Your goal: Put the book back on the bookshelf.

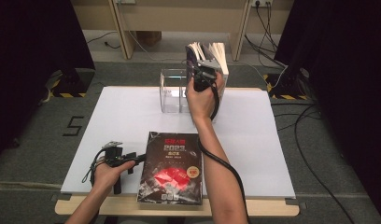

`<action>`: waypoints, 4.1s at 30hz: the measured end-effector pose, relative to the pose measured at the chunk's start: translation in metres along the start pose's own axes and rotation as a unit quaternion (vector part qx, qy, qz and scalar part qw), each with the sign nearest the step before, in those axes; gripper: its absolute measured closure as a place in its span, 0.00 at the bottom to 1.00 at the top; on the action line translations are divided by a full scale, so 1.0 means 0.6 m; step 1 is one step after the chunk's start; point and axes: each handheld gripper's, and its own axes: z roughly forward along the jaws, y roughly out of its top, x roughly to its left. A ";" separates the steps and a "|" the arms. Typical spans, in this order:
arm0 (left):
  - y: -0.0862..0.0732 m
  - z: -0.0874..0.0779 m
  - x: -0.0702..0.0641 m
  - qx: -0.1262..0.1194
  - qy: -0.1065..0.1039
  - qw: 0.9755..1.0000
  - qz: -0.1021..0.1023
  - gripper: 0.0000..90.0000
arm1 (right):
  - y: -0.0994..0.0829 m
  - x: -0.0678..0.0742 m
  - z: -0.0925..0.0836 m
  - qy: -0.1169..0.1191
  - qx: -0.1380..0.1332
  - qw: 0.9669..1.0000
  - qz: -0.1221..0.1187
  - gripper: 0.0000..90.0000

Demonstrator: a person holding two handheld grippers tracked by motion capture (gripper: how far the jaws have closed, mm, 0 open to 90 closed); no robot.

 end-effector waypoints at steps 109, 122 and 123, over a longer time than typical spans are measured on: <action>-0.002 0.002 -0.002 0.000 -0.012 1.000 0.002 0.46 | -0.017 -0.004 -0.044 0.002 0.012 1.000 -0.011 0.72; -0.002 0.003 -0.001 0.000 -0.012 1.000 0.001 0.46 | -0.025 -0.047 -0.044 0.011 0.021 0.999 0.031 0.69; -0.002 0.002 -0.001 0.001 -0.011 1.000 0.001 0.46 | -0.022 -0.047 -0.041 0.012 0.021 0.999 0.029 0.69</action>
